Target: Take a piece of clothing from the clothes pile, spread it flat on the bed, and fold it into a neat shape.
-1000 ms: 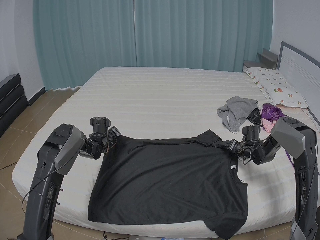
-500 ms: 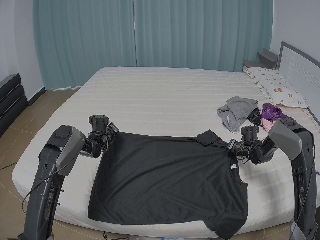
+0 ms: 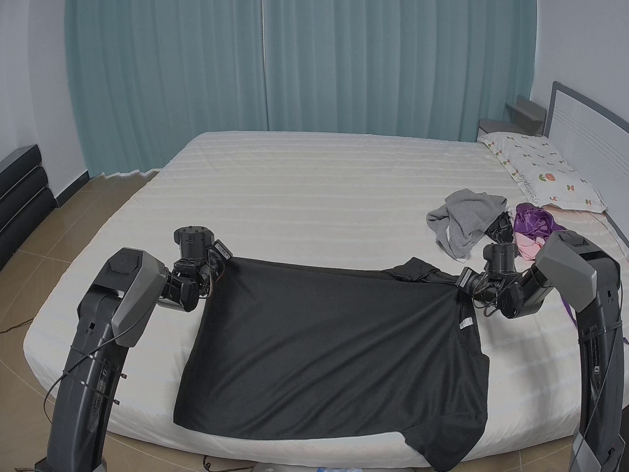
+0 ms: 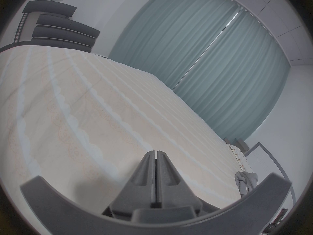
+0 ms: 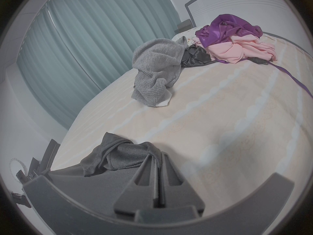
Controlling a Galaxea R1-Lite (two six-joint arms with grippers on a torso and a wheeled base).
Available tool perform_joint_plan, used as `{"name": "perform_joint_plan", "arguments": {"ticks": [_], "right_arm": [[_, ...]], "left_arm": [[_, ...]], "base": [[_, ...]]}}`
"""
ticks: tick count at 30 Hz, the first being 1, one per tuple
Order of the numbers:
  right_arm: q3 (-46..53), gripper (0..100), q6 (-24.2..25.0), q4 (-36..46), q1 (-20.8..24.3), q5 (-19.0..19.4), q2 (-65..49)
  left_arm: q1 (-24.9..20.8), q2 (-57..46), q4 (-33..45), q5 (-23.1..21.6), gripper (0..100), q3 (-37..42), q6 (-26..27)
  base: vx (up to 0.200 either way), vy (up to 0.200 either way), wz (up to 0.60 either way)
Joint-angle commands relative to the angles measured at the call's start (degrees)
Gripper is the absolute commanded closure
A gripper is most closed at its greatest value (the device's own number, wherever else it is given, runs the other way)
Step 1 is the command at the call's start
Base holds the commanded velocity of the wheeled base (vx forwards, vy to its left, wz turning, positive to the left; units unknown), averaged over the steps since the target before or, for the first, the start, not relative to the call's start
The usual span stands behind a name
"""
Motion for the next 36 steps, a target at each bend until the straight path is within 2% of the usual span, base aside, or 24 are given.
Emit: {"name": "perform_joint_plan", "arguments": {"ticks": [1,2,3,10,14,18,24,26,29,36], "right_arm": [[0.1,100,0.0,0.0,0.3,0.0,0.1],[0.5,0,-0.1,0.0,0.7,0.0,0.1],[0.5,0,-0.1,-0.1,1.1,0.0,0.1],[-0.1,0,0.5,-0.3,2.7,0.1,-2.3],[-1.1,0,3.8,0.4,4.1,0.3,-6.0],[-3.3,0,4.5,4.4,6.5,1.0,-8.8],[-7.8,0,4.6,12.2,9.4,3.9,-6.2],[-11.7,0,7.4,16.0,10.7,5.1,-4.8],[-15.7,0,10.0,17.9,11.2,5.6,-1.4],[-23.3,0,10.5,21.1,10.6,4.9,5.1]], "left_arm": [[-0.1,0.1,0.1,0.0,100,0.1,0.0],[-0.2,0.1,0.3,0.0,100,0.4,0.0],[-0.3,0.1,0.5,0.0,0,0.5,0.0],[-0.3,-0.1,1.0,-0.1,0,0.7,-0.2],[0.2,-1.0,0.7,0.2,0,2.1,-1.2],[1.8,-6.4,0.4,-0.8,0,8.1,-7.8],[2.3,-9.8,0.1,-1.8,0,15.4,-8.9],[2.8,-11.4,-1.5,-2.6,0,19.1,-8.9],[3.1,-11.5,-2.3,-3.2,0,19.9,-8.9],[2.9,-11.2,-2.3,-3.2,0,20.0,-8.9]], "base": [[0.000,0.000,0.00],[0.000,0.000,0.00],[0.000,0.000,0.00],[0.000,0.000,0.00],[0.000,0.000,0.00],[0.000,0.000,0.00],[0.000,0.000,0.00],[0.000,0.000,0.00],[0.000,0.000,0.00],[0.000,0.000,0.00]]}}
